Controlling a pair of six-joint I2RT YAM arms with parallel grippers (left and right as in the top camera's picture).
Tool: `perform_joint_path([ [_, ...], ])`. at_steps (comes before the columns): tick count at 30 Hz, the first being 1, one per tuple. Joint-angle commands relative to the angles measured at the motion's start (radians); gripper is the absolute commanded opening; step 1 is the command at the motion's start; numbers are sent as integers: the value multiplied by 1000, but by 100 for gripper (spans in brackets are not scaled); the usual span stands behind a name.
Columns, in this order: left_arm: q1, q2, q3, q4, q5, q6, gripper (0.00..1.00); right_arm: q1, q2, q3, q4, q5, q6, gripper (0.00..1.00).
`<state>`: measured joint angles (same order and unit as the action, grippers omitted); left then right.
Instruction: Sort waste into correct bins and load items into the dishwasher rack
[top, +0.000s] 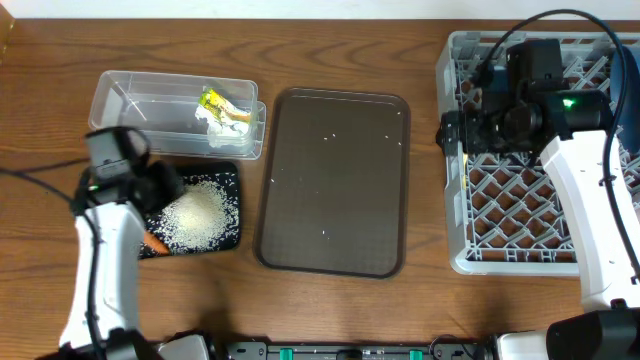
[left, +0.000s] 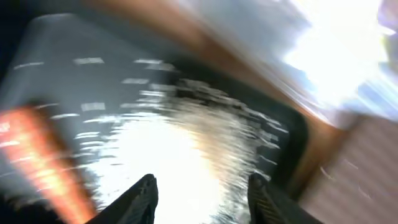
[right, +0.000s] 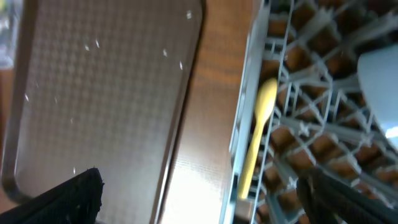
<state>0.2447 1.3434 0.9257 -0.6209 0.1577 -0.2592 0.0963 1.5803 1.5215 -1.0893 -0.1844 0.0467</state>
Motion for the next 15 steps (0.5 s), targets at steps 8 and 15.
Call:
perform_joint_path([
  [8,-369,20,14,-255,103,206,68,-93,10,0,4,-105,8,99],
  [15,-363,-64,32,-453,100,203,69,-207,6,0,-212,-57,-44,99],
])
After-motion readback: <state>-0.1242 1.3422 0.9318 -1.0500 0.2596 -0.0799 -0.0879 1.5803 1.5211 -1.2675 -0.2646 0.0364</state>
